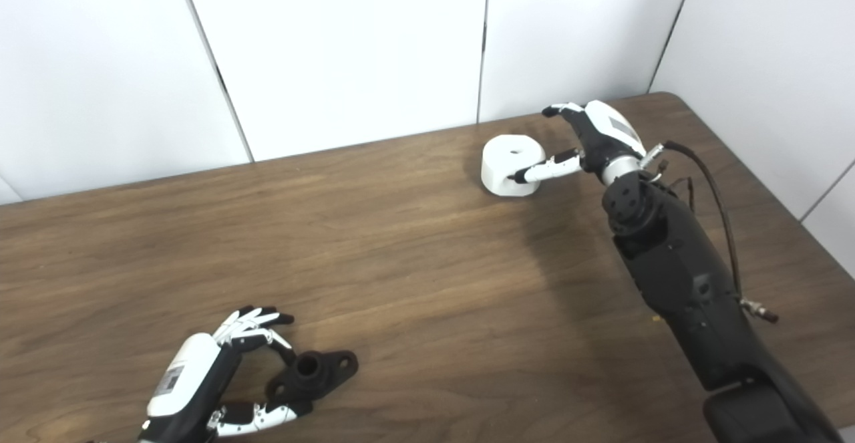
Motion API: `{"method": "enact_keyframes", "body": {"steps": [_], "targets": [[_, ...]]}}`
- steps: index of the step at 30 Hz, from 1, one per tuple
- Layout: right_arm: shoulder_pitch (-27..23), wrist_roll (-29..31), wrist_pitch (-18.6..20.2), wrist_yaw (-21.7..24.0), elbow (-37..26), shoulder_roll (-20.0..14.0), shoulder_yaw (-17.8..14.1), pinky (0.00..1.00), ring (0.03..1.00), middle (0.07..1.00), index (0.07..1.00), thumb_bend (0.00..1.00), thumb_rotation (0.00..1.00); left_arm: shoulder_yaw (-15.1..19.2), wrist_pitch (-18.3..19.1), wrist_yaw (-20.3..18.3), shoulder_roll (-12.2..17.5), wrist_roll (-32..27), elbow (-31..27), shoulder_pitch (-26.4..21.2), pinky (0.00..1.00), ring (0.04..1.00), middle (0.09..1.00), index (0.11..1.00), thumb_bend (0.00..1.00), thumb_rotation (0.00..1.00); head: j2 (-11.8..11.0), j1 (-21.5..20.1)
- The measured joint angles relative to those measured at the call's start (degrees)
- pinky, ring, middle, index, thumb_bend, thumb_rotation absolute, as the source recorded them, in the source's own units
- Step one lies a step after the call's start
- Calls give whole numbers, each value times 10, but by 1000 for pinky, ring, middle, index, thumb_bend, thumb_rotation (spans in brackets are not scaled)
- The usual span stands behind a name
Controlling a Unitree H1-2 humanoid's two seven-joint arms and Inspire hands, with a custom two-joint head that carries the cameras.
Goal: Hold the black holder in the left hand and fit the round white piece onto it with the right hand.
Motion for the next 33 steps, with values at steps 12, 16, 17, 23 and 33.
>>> {"method": "enact_keyframes", "body": {"steps": [12,16,17,23,33], "targets": [[-29,-3,4,25,42,-10,38,956,990,935,735,884,312,0,1,0,-1,1,-1,0,918,893,817,488,514,43,-2,4],[-32,-3,3,26,50,-12,42,951,990,931,712,878,302,0,2,0,-2,2,-2,0,911,890,816,488,514,43,-1,4],[-32,-3,3,26,52,-13,42,949,989,931,706,874,299,0,2,0,-2,2,-2,0,910,890,816,488,514,43,-1,4],[-35,-1,-2,26,59,-19,42,923,983,930,674,850,283,0,6,0,-4,3,-3,1,912,887,816,488,514,44,1,11],[-40,4,-10,23,63,-19,39,903,974,897,550,669,190,-1,15,-4,-8,5,-9,1,914,888,817,488,514,44,0,11]]}}
